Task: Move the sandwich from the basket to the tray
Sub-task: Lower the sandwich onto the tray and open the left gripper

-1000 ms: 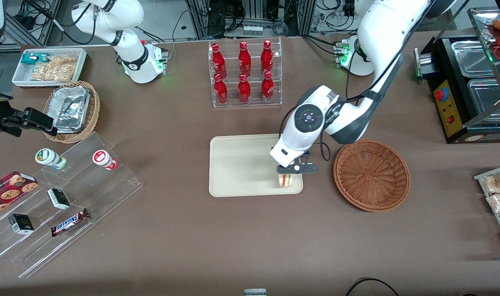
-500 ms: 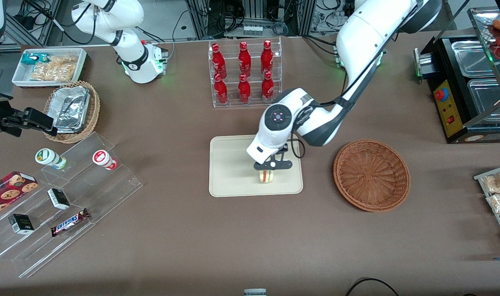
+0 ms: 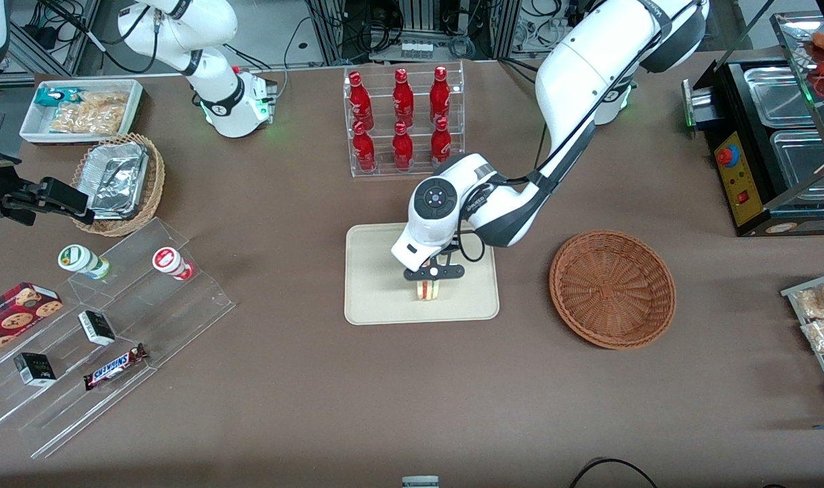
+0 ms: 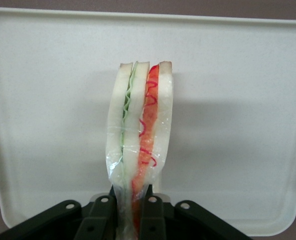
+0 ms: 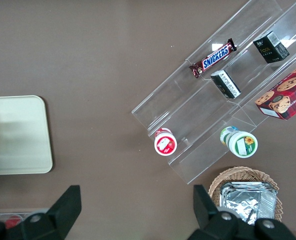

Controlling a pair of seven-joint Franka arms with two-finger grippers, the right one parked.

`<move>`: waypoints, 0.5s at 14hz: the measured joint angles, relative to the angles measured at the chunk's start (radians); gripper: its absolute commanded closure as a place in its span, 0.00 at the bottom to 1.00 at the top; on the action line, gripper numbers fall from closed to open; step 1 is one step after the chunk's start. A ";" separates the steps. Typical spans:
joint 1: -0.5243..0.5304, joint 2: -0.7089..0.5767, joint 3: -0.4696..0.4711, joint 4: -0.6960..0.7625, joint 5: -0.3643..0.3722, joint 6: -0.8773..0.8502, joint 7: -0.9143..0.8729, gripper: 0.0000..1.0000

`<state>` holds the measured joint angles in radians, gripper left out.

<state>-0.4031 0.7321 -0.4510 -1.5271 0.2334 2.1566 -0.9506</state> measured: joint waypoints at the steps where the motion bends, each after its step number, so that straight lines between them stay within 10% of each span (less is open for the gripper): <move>1: -0.001 0.001 0.000 0.002 0.000 0.002 -0.004 0.00; 7: -0.006 -0.025 0.058 0.017 0.001 0.001 -0.019 0.00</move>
<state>-0.4091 0.7073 -0.3934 -1.5101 0.2345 2.1574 -0.9696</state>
